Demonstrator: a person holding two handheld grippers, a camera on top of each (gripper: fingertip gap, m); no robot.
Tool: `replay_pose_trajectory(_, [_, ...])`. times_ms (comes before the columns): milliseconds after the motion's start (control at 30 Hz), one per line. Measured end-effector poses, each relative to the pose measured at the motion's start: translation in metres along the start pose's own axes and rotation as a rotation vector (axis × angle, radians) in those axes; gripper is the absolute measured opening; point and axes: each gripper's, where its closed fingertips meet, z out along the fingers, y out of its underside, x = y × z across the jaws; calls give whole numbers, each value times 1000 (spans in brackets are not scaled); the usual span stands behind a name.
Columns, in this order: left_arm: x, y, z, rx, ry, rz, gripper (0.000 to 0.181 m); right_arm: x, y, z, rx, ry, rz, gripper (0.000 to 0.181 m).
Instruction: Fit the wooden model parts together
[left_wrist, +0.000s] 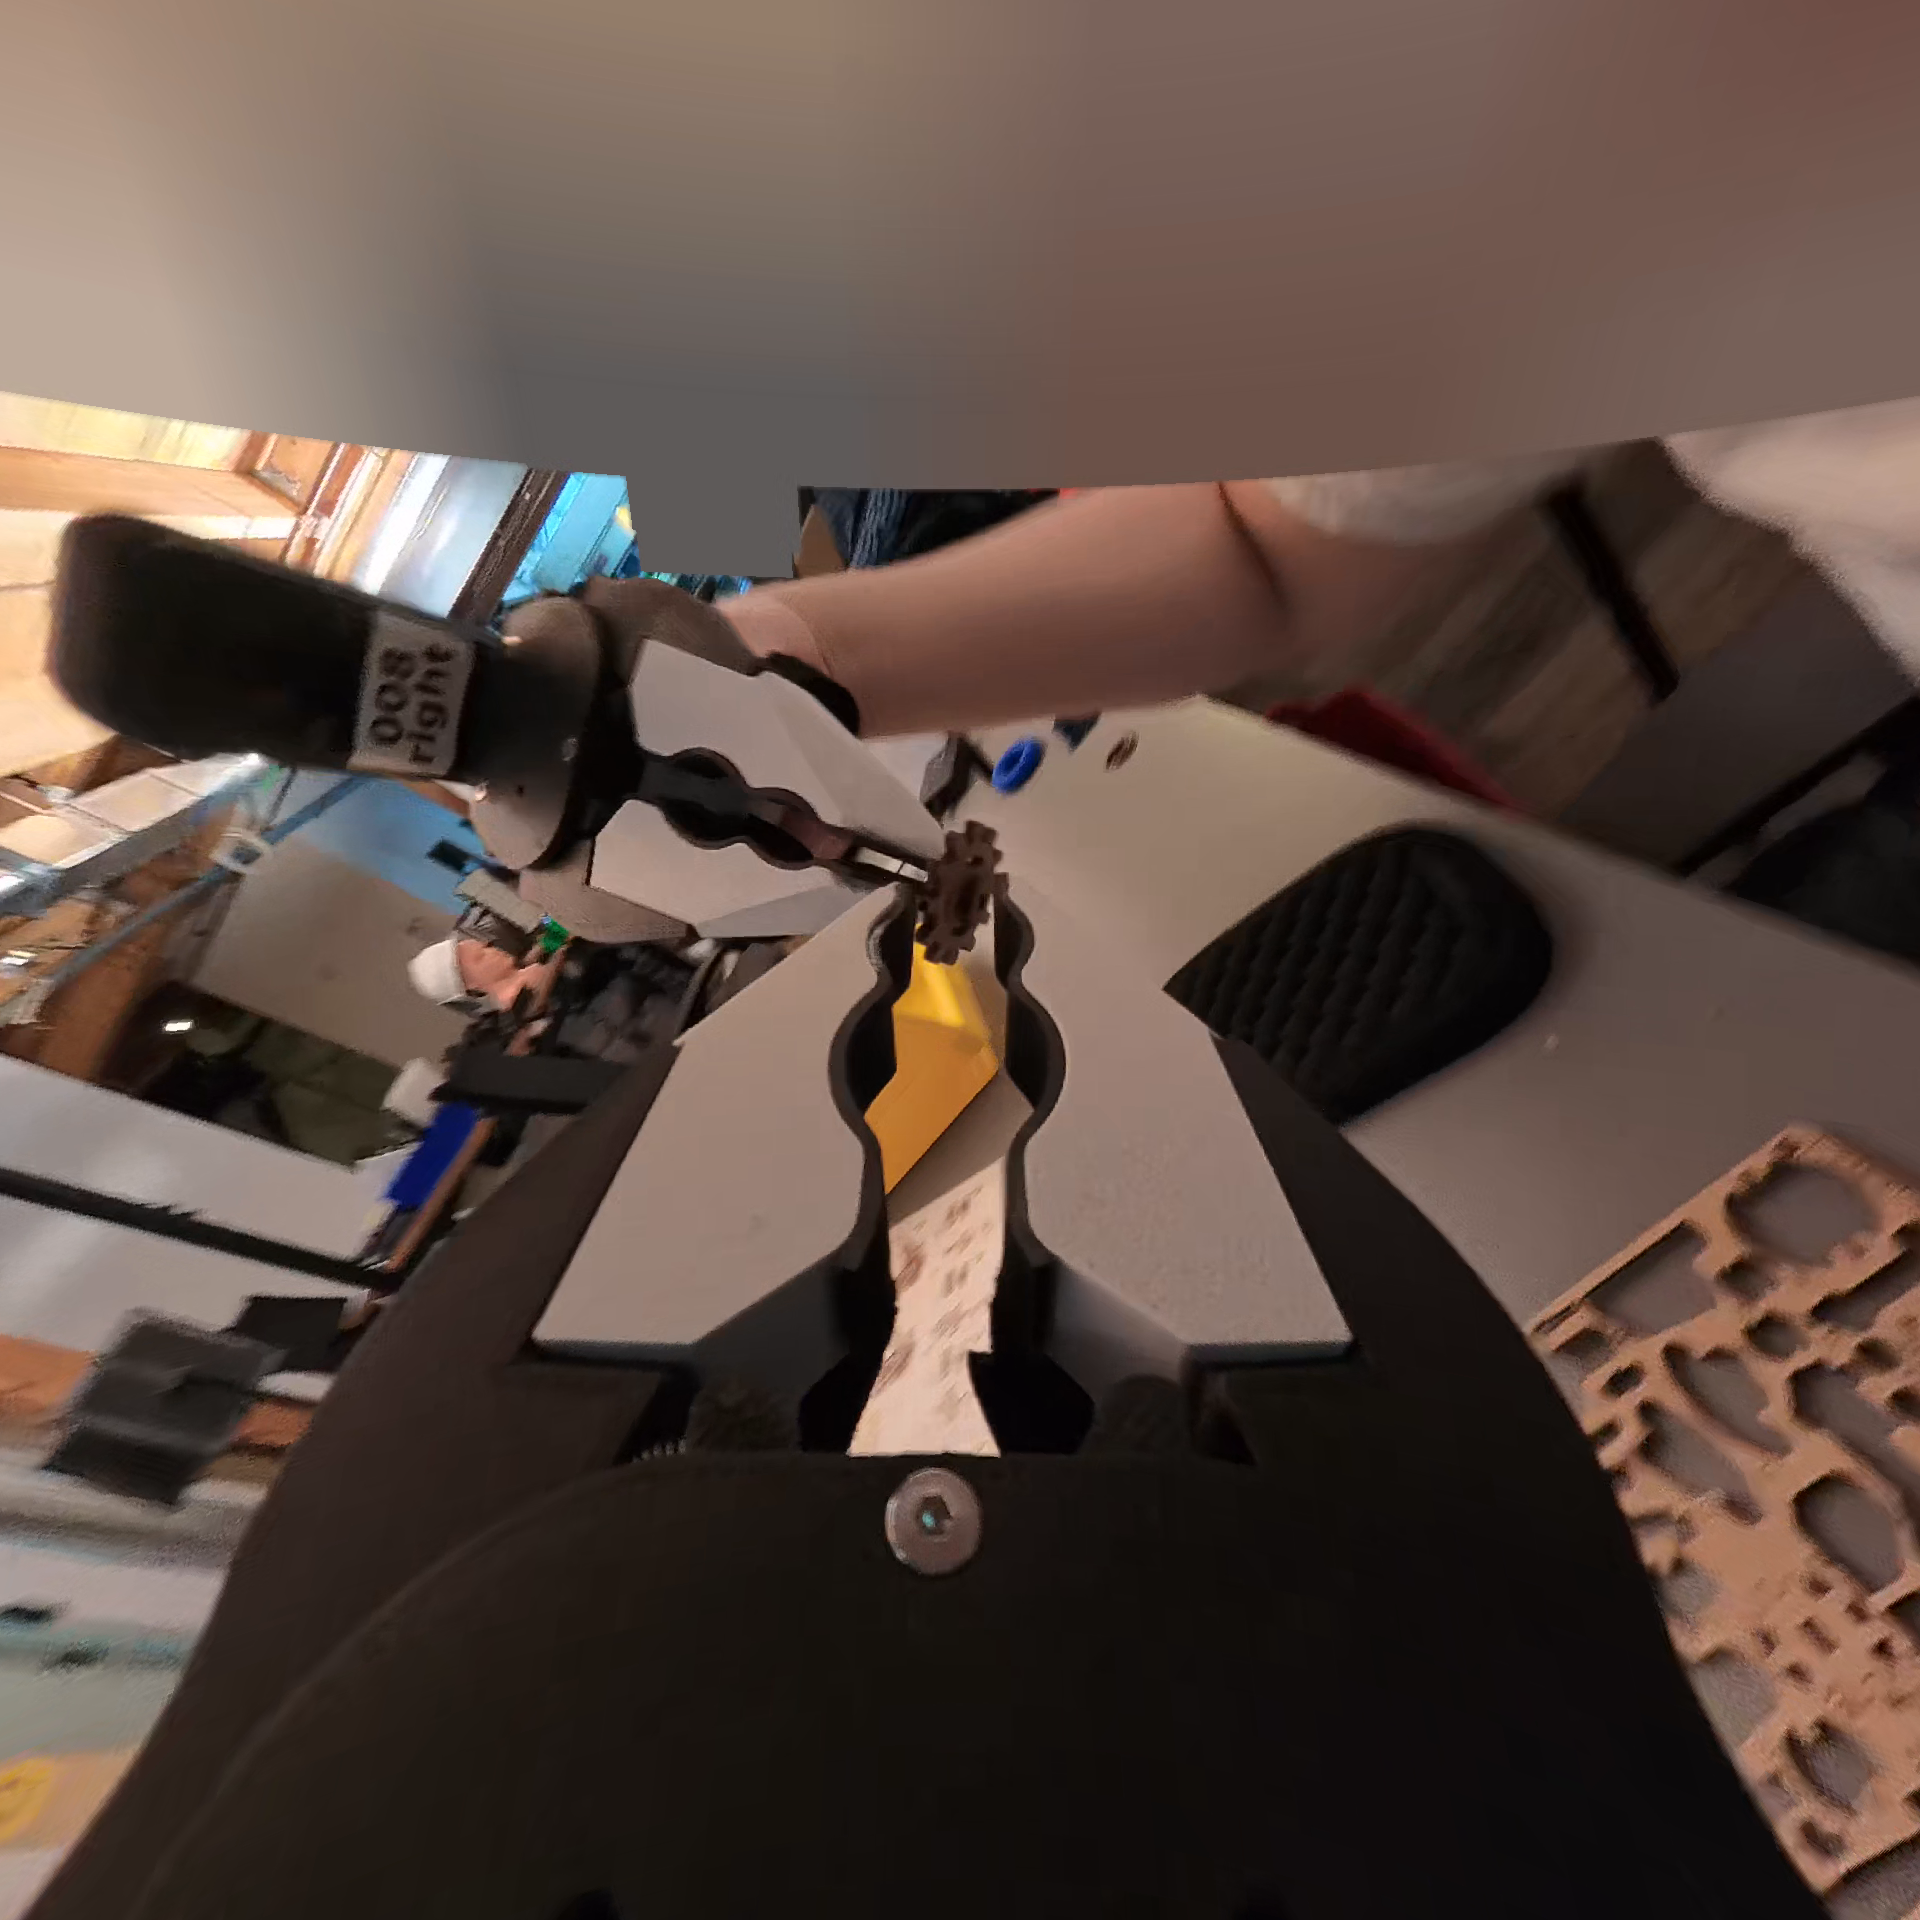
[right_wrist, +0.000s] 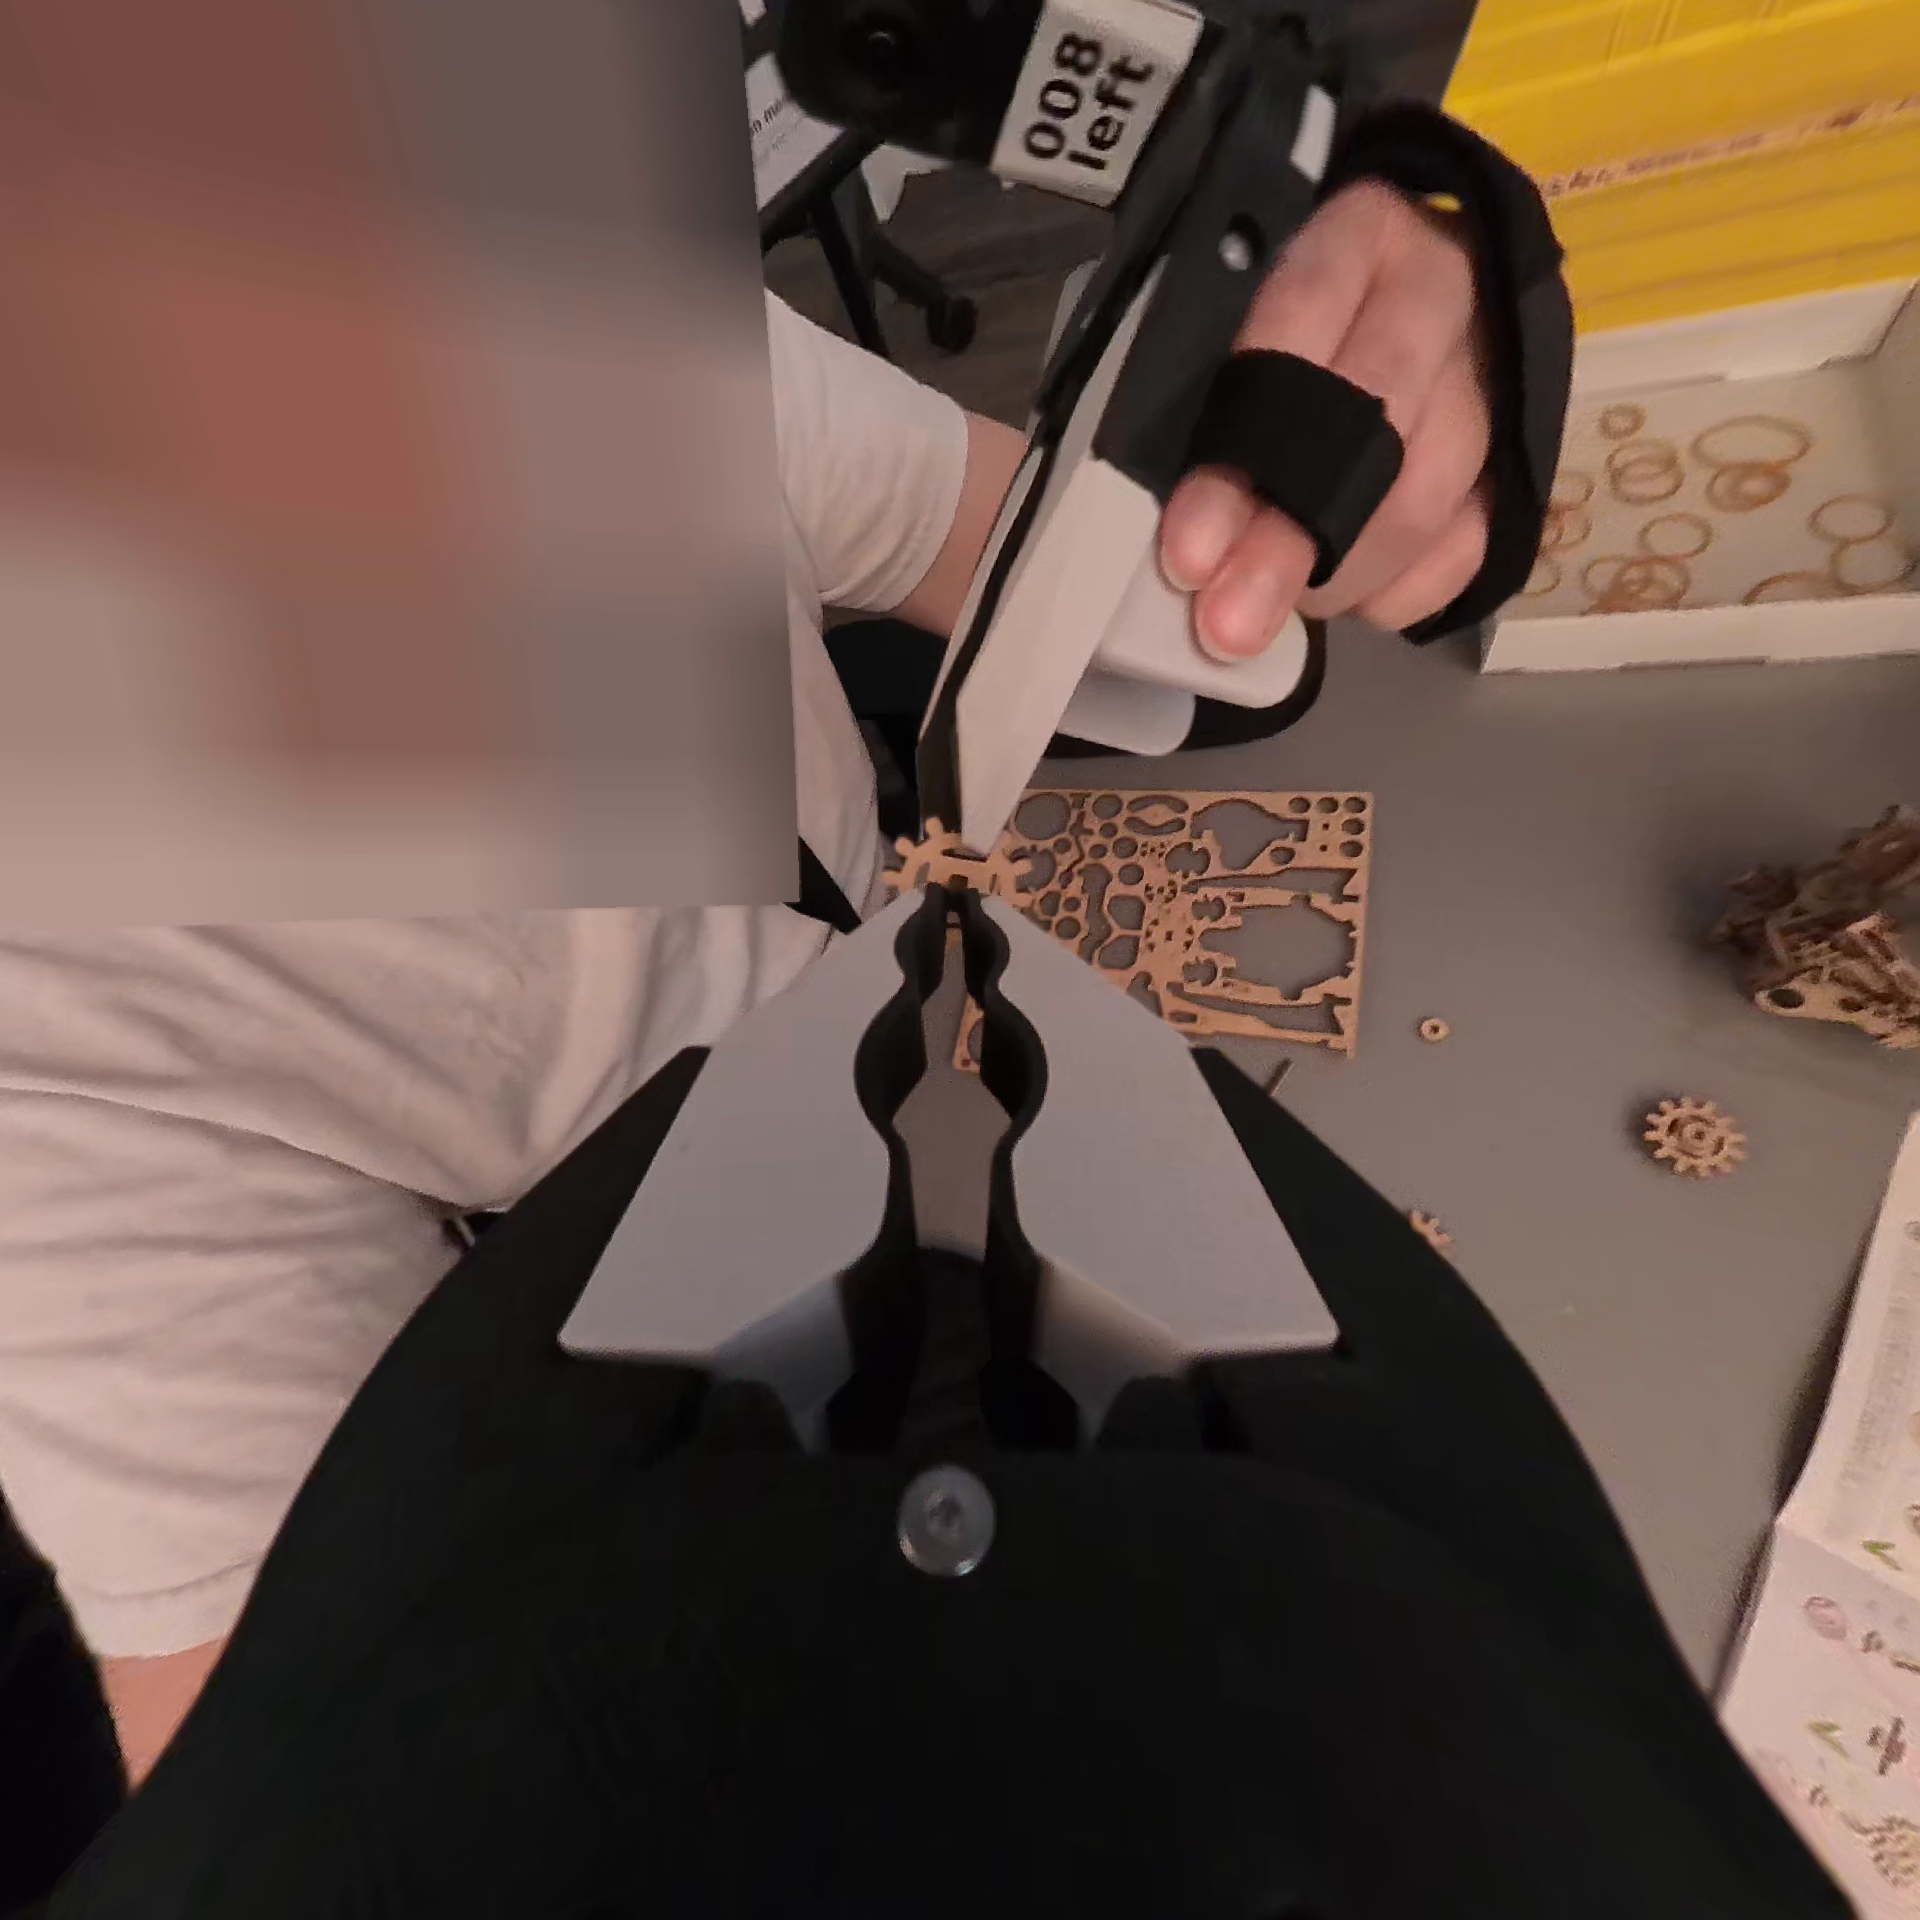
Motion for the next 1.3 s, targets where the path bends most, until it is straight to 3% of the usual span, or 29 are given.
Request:
replay_pose_trajectory(233, [2, 15, 5, -119, -31, 126, 6, 7, 4, 0, -120, -45, 242, 0])
replay_pose_trajectory(400, [-16, 16, -2, -103, -131, 165, 4, 17, -23, -17, 51, 1, 220, 10])
replay_pose_trajectory(467, [-22, 14, -7, -92, -165, 175, 4, 21, -33, -29, 130, 89, 110, 19])
replay_pose_trajectory(533, [-27, 12, -11, -86, -192, 183, 4, 33, -43, -46, 213, 329, -114, 29])
replay_pose_trajectory(600, [-30, 9, -14, -72, -209, 178, 3, 26, -52, -53, 295, 539, -407, 26])
replay_pose_trajectory(700, [-35, 5, -19, -42, -220, 138, 4, 14, -41, -33, 225, 739, -715, 20])
replay_pose_trajectory(800, [-39, 0, -24, 6, -236, 102, 4, 21, -35, -17, 154, 842, -807, 19])
replay_pose_trajectory(1100, [-39, 7, -24, -22, -199, 38, 4, 26, -43, -13, 198, 815, -884, 5])
replay_pose_trajectory(1300, [-38, 10, -21, -24, -156, -47, 4, 27, -39, -14, 203, 713, -875, 3])
